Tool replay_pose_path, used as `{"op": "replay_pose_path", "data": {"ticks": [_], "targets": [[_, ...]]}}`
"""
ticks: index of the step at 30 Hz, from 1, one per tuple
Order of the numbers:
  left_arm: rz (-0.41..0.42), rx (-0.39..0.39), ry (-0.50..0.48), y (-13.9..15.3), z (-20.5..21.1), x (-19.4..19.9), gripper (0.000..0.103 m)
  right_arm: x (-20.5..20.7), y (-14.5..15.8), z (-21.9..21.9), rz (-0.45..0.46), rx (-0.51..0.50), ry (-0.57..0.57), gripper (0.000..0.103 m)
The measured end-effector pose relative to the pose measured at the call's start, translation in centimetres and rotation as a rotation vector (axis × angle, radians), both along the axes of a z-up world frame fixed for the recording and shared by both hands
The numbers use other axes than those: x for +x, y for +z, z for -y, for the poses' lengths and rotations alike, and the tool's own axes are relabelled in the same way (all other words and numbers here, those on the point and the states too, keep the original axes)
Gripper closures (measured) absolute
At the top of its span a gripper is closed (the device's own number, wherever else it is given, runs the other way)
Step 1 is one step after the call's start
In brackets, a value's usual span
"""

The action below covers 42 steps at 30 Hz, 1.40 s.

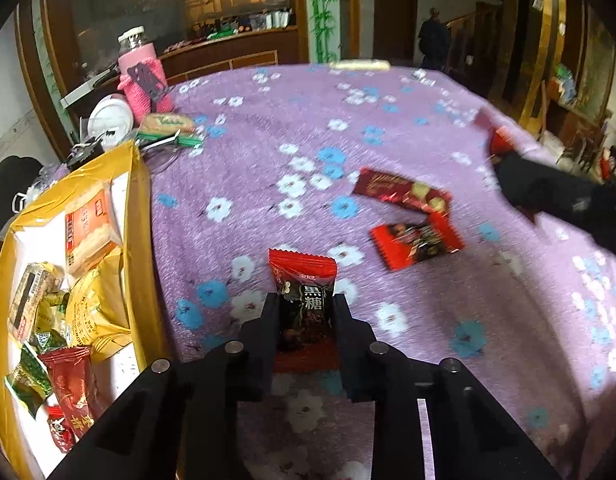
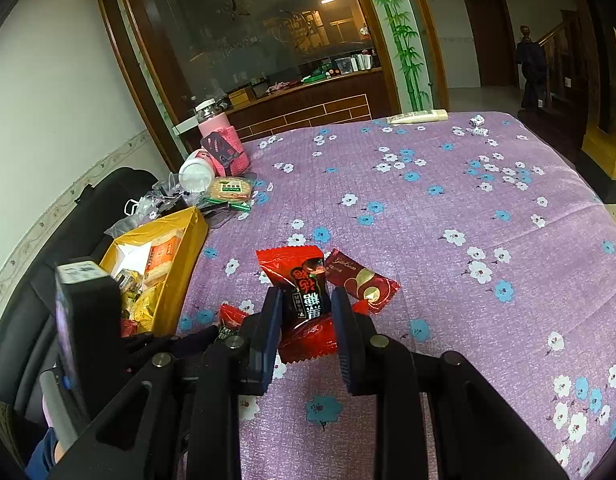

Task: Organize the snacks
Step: 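Carry both held red candies over to the white box lid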

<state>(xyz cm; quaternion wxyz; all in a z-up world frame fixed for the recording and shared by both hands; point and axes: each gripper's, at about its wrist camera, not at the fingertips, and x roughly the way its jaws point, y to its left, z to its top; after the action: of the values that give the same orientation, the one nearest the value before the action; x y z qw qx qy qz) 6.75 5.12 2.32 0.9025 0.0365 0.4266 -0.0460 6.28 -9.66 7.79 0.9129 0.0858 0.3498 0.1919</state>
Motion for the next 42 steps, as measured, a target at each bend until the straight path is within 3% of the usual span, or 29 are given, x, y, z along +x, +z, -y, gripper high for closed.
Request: {"op": "replay_pose_path", "data": {"ticks": [13, 28, 42], "targets": [[0.079, -0.071, 0.066, 2.5, -2.3, -1.3, 0.077, -0.4, -0.7, -1.8, 0.0, -0.053, 0.051, 0.079], [0.116, -0.134, 0.142, 3.3, -7.0, -3.7, 0.077, -0.7, -1.7, -4.0, -0.029, -0.087, 0.111, 0.079], [0.146, -0.181, 0.215, 3.5, -11.7, -5.9, 0.077, -3.1, -0.4, -9.3, -0.04, -0.08, 0.212, 0.079]]}}
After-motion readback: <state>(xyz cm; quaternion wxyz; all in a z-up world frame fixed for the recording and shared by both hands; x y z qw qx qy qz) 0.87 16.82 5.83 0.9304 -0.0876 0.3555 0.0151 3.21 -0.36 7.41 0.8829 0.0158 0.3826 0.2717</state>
